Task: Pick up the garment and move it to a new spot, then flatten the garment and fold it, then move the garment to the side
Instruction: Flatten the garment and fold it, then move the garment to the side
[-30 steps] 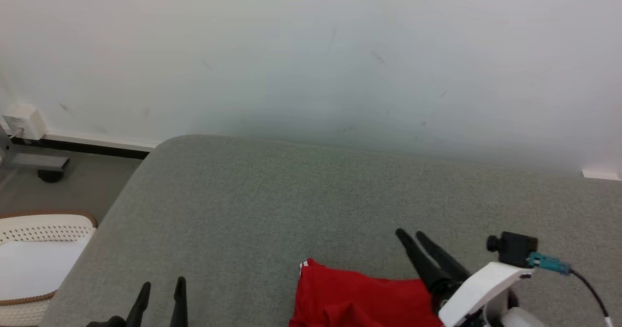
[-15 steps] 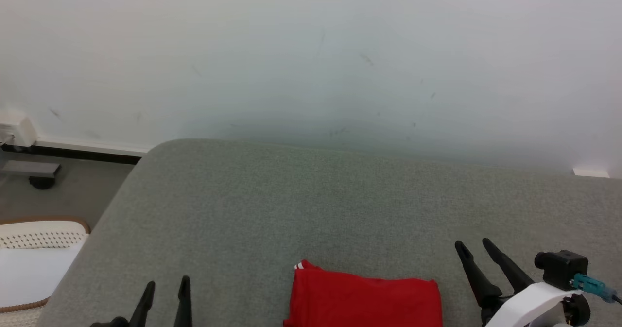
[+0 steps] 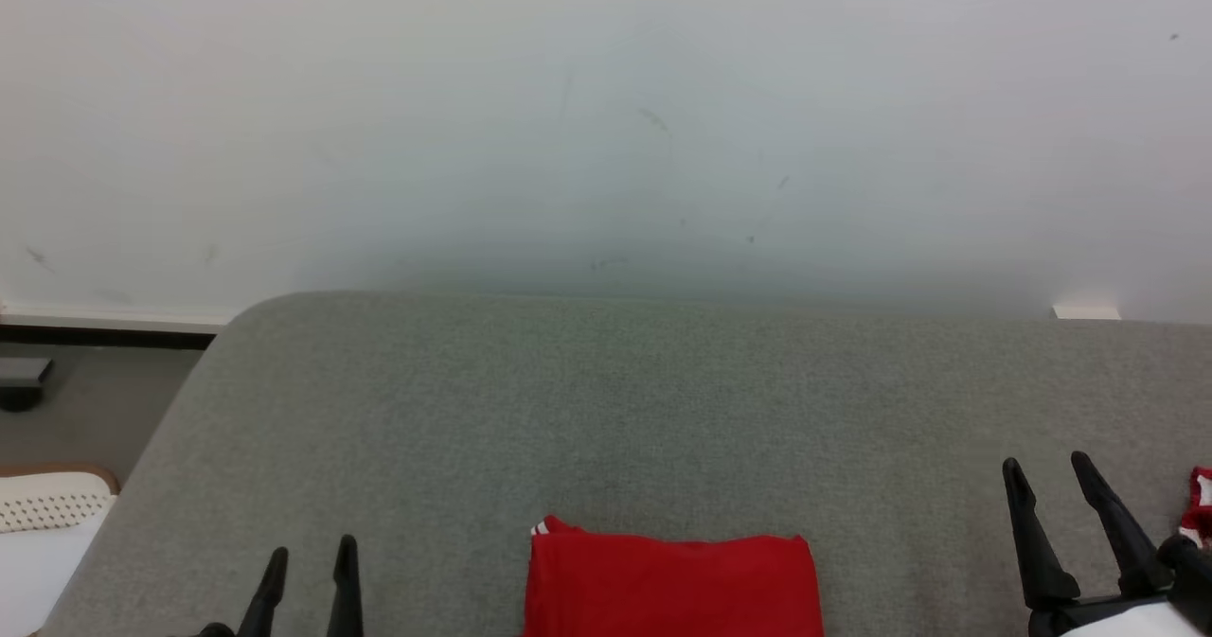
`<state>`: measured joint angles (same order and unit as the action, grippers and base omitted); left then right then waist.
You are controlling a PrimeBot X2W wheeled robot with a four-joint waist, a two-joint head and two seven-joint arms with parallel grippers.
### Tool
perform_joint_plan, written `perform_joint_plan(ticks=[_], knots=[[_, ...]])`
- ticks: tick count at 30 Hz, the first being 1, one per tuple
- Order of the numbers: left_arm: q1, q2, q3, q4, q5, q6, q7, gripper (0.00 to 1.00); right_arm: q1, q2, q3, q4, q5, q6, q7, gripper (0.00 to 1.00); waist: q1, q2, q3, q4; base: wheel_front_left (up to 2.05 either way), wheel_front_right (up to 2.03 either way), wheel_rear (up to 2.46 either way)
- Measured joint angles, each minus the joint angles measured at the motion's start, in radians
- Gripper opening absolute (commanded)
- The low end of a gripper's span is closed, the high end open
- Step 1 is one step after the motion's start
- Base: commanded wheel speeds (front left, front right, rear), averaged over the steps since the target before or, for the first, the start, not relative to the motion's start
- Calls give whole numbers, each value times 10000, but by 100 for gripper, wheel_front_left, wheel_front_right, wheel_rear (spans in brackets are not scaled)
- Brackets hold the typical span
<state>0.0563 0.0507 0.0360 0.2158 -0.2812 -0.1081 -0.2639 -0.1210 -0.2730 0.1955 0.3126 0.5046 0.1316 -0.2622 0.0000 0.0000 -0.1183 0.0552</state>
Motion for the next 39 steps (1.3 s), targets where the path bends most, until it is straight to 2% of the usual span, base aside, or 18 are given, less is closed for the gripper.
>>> perform_joint_plan(ticks=[6, 11, 20, 30, 39], knots=[[19, -12, 107, -173, 79, 0, 2, 100, 938, 648, -1035, -1037, -1442, 0, -2, 100, 0, 0, 3, -341, 0, 0, 0], [43, -13, 236, -407, 245, 29, 0, 100, 1481, 1108, -1457, -1513, -1969, 0, -4, 100, 0, 0, -16, -588, 0, 0, 0], [159, -15, 215, -345, 420, 15, 0, 100, 1688, 1256, -1346, -1473, -2184, 0, -2, 100, 0, 0, -51, -937, 0, 0, 0], [155, -15, 203, -301, 426, -58, 0, 100, 1646, 1241, -1216, -1315, -2167, 0, -2, 100, 0, 0, -6, -1002, 0, 0, 0], [130, -15, 94, -307, 424, -73, 0, 100, 1244, 1396, -426, -754, -1804, 0, -2, 100, 0, 0, 78, -853, 0, 0, 0]])
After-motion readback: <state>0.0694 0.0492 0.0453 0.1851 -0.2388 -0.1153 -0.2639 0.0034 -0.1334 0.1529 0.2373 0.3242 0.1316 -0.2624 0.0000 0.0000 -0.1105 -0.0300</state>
